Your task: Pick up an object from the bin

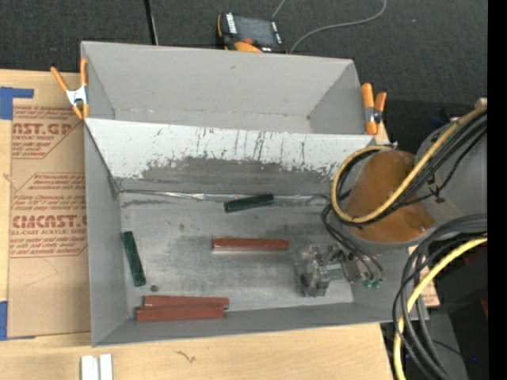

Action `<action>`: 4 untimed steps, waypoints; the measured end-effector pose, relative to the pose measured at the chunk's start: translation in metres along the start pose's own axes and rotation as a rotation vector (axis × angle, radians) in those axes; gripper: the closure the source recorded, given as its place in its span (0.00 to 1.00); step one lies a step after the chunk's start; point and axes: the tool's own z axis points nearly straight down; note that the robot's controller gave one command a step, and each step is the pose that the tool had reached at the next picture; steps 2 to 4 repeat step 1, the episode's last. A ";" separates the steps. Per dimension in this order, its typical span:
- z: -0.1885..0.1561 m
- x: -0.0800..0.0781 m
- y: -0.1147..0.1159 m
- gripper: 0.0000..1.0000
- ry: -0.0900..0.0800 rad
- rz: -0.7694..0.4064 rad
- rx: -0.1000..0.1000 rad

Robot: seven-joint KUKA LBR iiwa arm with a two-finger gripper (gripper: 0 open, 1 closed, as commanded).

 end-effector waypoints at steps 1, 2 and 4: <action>-0.153 -0.008 0.028 1.00 -0.007 -0.346 0.002; -0.153 -0.008 0.028 1.00 -0.007 -0.346 0.002; -0.153 -0.008 0.028 1.00 -0.007 -0.346 0.002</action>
Offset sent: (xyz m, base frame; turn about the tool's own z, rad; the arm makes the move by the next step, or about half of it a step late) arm 0.0033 0.0274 0.1507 -0.3450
